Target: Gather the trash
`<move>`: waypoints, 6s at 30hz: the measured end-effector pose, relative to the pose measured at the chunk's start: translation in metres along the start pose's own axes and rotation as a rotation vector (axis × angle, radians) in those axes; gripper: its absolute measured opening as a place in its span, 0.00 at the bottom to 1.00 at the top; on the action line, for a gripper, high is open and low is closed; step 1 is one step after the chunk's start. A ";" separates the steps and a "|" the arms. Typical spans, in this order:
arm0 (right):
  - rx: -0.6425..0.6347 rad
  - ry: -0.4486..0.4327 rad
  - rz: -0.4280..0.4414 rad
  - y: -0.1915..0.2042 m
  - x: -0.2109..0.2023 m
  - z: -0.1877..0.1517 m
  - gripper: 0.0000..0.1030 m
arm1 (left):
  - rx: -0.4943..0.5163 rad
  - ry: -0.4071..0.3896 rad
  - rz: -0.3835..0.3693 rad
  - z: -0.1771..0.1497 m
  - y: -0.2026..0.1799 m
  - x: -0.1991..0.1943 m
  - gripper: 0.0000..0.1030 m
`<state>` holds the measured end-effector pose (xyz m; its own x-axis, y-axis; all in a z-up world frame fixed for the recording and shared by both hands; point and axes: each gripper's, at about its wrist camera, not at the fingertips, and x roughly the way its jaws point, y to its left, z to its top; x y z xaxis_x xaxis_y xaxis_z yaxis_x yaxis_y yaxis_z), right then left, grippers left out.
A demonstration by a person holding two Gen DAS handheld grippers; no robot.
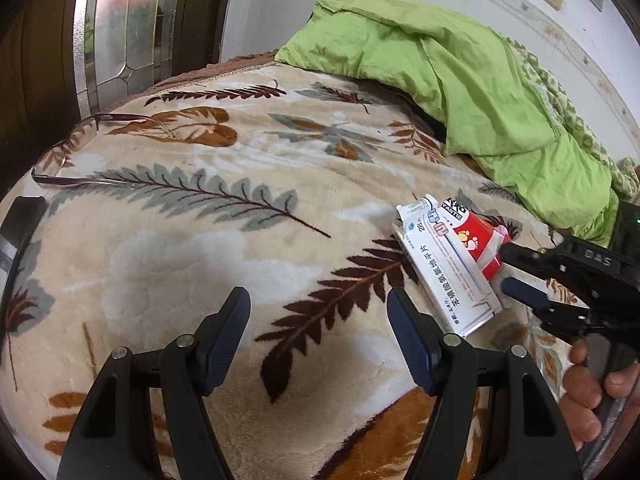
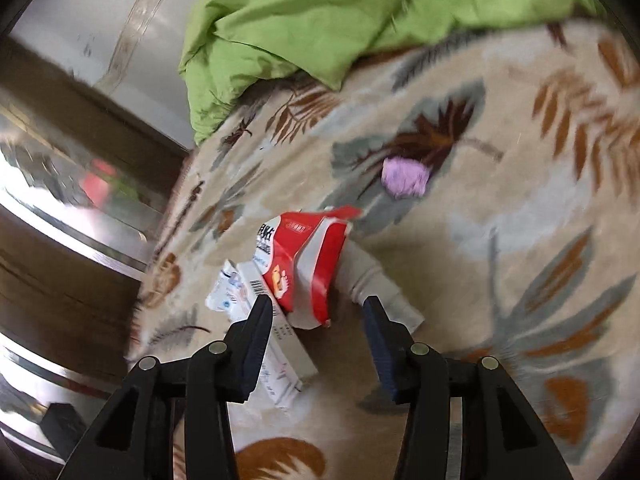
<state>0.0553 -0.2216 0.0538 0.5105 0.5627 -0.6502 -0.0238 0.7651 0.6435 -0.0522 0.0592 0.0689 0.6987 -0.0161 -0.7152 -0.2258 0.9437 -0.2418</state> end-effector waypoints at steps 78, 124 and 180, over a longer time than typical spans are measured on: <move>-0.216 -0.357 -0.162 0.006 -0.192 -0.202 0.08 | 0.410 -0.061 -0.173 -0.088 -0.047 -0.105 0.49; -0.216 -0.336 -0.173 0.008 -0.188 -0.212 0.08 | 0.542 -0.140 -0.121 -0.106 -0.068 -0.107 0.50; -0.082 -0.475 -0.245 -0.027 -0.333 -0.288 0.09 | 0.764 -0.052 -0.394 -0.173 -0.153 -0.187 0.50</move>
<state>-0.3613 -0.3397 0.1367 0.8413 0.1756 -0.5112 0.0879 0.8887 0.4499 -0.2660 -0.1391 0.1260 0.6646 -0.3917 -0.6363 0.5454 0.8364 0.0548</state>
